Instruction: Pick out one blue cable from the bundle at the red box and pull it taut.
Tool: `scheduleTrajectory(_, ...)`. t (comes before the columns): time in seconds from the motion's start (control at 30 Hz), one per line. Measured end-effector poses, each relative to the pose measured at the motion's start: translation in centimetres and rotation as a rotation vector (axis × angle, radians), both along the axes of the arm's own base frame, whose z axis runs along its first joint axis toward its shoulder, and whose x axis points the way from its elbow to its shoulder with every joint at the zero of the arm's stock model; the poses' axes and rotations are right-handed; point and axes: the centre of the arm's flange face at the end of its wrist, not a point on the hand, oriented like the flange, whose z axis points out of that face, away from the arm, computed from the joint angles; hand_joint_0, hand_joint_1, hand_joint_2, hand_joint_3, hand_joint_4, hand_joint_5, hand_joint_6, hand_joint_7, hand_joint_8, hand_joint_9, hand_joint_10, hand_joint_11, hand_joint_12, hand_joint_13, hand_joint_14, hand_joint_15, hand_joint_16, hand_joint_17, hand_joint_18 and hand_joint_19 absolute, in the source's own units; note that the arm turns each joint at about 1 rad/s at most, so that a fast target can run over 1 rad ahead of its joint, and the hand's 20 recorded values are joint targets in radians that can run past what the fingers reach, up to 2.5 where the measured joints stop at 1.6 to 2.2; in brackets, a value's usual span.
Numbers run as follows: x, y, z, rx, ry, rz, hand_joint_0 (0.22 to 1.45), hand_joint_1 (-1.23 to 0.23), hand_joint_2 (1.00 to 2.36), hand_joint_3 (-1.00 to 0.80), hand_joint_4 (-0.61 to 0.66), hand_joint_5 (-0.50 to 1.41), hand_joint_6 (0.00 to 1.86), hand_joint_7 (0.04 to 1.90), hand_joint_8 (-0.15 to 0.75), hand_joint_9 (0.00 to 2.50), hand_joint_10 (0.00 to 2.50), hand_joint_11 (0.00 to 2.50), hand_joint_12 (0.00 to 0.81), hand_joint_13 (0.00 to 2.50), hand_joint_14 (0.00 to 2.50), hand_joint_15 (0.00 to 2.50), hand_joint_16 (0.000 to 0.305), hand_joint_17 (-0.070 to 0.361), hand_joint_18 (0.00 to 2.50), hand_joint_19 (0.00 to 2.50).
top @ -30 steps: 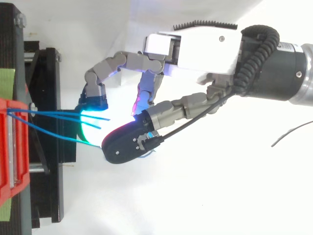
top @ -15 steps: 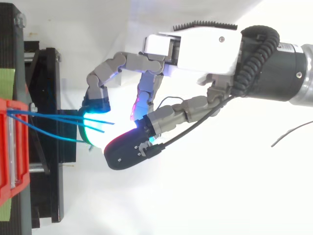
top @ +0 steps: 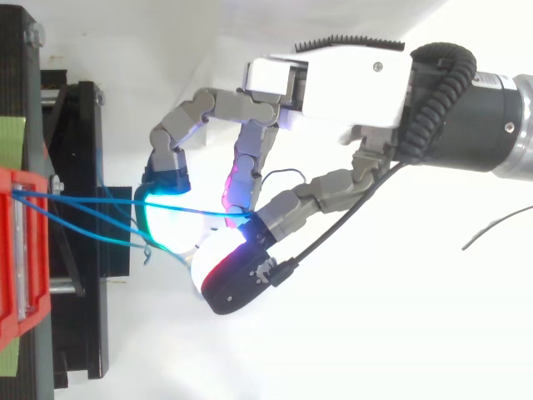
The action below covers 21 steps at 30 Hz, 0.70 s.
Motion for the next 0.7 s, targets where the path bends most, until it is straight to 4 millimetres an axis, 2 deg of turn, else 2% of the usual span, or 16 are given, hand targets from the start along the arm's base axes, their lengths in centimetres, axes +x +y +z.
scheduleTrajectory(0.1, 0.00, 0.02, 0.02, -0.001, 0.000, 0.000, 0.50, -0.64, 1.00, -0.50, 0.00, -0.08, 0.84, 0.98, 0.289, 1.49, 0.03, 0.92, 0.348, 1.31, 0.02, 0.67, 0.051, 0.116, 1.12, 0.66)
scheduleTrajectory(0.23, -0.01, -0.01, 0.02, 0.000, 0.000, 0.000, 0.56, -0.55, 1.00, -0.50, -0.01, -0.08, 0.82, 1.00, 0.276, 1.49, 0.03, 0.92, 0.336, 1.30, 0.02, 0.67, 0.049, 0.110, 1.09, 0.69)
scheduleTrajectory(0.6, 0.01, 0.05, 0.00, 0.000, 0.000, 0.001, 0.59, -0.50, 1.00, -0.50, 0.00, -0.08, 0.81, 1.03, 0.273, 1.49, 0.03, 0.93, 0.338, 1.31, 0.03, 0.69, 0.049, 0.110, 1.08, 0.72)
scheduleTrajectory(0.7, 0.01, 0.02, 0.01, -0.001, -0.001, 0.001, 0.60, -0.50, 1.01, -0.44, 0.02, -0.08, 0.82, 1.02, 0.279, 1.49, 0.03, 0.94, 0.341, 1.31, 0.02, 0.69, 0.050, 0.112, 1.08, 0.73)
